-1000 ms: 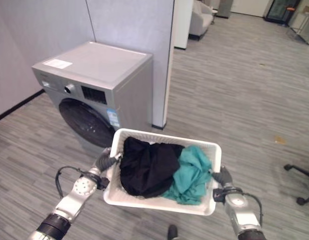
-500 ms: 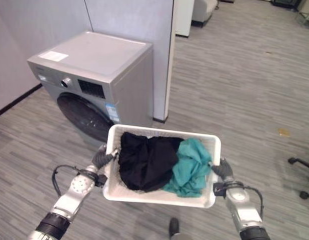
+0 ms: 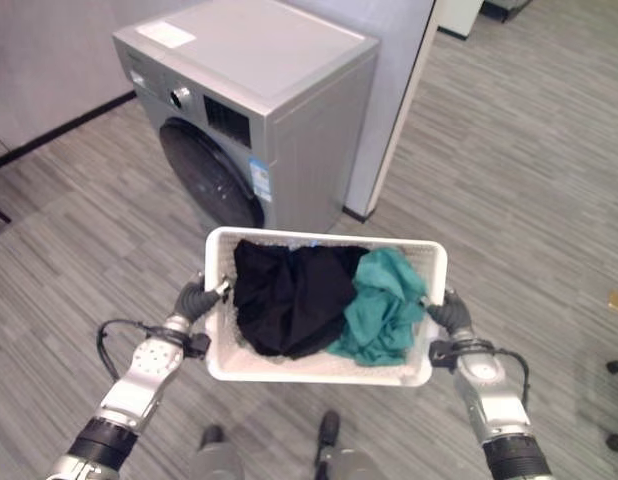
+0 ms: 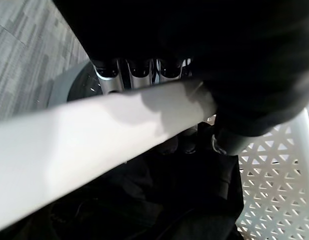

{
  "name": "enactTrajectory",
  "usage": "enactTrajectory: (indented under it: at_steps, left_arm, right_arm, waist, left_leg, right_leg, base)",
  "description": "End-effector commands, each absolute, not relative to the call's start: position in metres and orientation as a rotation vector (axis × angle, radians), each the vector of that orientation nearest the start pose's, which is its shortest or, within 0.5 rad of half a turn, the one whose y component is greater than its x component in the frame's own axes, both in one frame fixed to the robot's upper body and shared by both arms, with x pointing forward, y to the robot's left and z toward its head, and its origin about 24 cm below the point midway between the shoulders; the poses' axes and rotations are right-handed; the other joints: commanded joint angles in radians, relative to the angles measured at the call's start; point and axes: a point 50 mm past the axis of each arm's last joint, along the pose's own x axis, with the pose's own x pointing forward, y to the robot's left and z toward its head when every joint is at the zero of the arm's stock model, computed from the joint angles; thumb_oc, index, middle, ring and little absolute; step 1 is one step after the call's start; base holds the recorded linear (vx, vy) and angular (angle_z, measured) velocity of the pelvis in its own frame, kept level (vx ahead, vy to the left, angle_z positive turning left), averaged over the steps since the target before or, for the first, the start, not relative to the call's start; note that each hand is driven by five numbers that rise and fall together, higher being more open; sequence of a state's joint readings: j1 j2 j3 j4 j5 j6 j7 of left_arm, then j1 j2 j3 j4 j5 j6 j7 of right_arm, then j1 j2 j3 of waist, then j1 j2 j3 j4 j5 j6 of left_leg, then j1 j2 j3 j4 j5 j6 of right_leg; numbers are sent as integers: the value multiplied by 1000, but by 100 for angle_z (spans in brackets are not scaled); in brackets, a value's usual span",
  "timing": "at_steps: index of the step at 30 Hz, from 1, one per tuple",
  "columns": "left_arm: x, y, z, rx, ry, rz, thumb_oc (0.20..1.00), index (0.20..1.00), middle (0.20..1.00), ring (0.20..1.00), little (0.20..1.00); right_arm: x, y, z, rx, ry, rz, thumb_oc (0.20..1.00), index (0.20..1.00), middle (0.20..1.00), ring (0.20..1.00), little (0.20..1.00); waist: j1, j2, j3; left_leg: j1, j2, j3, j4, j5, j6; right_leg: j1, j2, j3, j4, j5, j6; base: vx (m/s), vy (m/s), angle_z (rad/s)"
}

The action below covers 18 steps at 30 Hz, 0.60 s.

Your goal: Grab the laundry basket,head to the washer,open it,put in the laundry and shut it.

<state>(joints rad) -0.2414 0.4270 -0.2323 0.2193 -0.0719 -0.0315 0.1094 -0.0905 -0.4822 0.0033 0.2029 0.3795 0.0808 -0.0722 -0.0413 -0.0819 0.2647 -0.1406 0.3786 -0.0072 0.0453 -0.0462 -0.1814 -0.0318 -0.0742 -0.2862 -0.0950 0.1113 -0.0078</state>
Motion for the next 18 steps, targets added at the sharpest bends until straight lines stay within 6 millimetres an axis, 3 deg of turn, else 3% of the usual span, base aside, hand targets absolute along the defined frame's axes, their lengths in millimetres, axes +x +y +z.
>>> enactTrajectory:
  at_steps: [1,3,4,5,7,9,12,13,14,15,16,17,18]
  left_arm:
    - [297,246,102,466,-170,157,200,200,200,200,200]
    - [295,248,105,482,-180,153,200,200,200,200,200]
    - [299,247,110,503,-194,147,200,200,200,200,200]
    - [299,247,111,503,-196,147,200,200,200,200,200]
    - [305,244,117,518,-211,144,200,200,200,200,200]
    - [308,242,120,525,-221,140,200,200,200,200,200]
    - [309,237,118,510,-218,122,200,200,200,200,200]
    - [308,236,117,502,-217,118,200,200,200,200,200]
    - [308,236,117,502,-217,118,200,200,200,200,200]
    - [308,235,115,495,-213,112,200,200,200,200,200]
    - [310,230,114,482,-214,100,200,200,200,200,200]
    - [310,230,114,481,-214,99,200,200,200,200,200]
    - [312,227,115,484,-218,97,200,200,200,200,200]
  right_arm:
    - [258,-314,105,-127,-116,-343,200,200,200,200,200]
    - [260,-312,108,-128,-129,-347,200,200,200,200,200]
    - [261,-313,109,-117,-139,-363,200,200,200,200,200]
    - [261,-313,110,-116,-141,-364,200,200,200,200,200]
    - [264,-312,114,-98,-163,-370,200,200,200,200,200]
    - [267,-312,118,-85,-186,-370,200,200,200,200,200]
    - [263,-318,119,-91,-186,-377,200,200,200,200,200]
    - [262,-320,120,-96,-188,-380,200,200,200,200,200]
    - [263,-320,121,-97,-189,-380,200,200,200,200,200]
    - [262,-322,121,-100,-190,-386,200,200,200,200,200]
    - [259,-329,122,-111,-191,-405,200,200,200,200,200]
    - [259,-329,123,-112,-191,-405,200,200,200,200,200]
    - [259,-332,126,-121,-197,-411,200,200,200,200,200]
  waist:
    - [6,32,-122]
    - [17,32,-121]
    - [21,31,-120]
    - [22,27,-122]
    - [19,27,-114]
    - [9,36,-100]
    - [-36,56,-88]
    - [-50,59,-84]
    - [-50,60,-83]
    - [-60,58,-78]
    - [-85,44,-72]
    - [-86,51,-72]
    - [-94,36,-73]
  left_leg:
    - [-14,-16,90,91,54,19]
    - [-55,-93,59,213,-49,40]
    - [-73,-153,60,276,-126,80]
    - [-79,-158,61,278,-123,84]
    - [-70,-214,67,297,-160,137]
    - [-17,-249,79,252,-166,172]
    - [106,-300,57,143,-160,195]
    - [145,-317,44,106,-162,200]
    - [148,-316,45,98,-154,199]
    - [187,-333,29,71,-161,203]
    - [246,-364,2,32,-179,206]
    - [252,-358,-1,25,-180,206]
    - [299,-378,-14,10,-200,204]
  right_leg:
    - [120,-201,54,12,-151,162]
    - [136,-280,56,21,-110,186]
    - [120,-338,80,106,-96,175]
    - [112,-344,82,109,-94,177]
    - [48,-352,143,258,-73,147]
    - [-35,-296,164,401,-92,129]
    - [-143,-137,208,475,-182,115]
    - [-170,-84,220,444,-203,112]
    - [-168,-82,219,438,-197,111]
    - [-186,-42,229,400,-195,114]
    - [-253,7,233,305,-160,124]
    - [-244,12,229,295,-159,125]
    - [-284,16,185,197,-113,137]
  base:
    - [237,422,20]
    - [259,548,8]
    - [196,481,-3]
    - [227,473,-4]
    - [181,358,21]
    - [247,397,41]
    - [357,308,27]
    - [262,160,44]
    - [260,117,29]
    - [379,121,45]
    - [406,128,35]
    - [524,80,32]
    - [432,17,48]
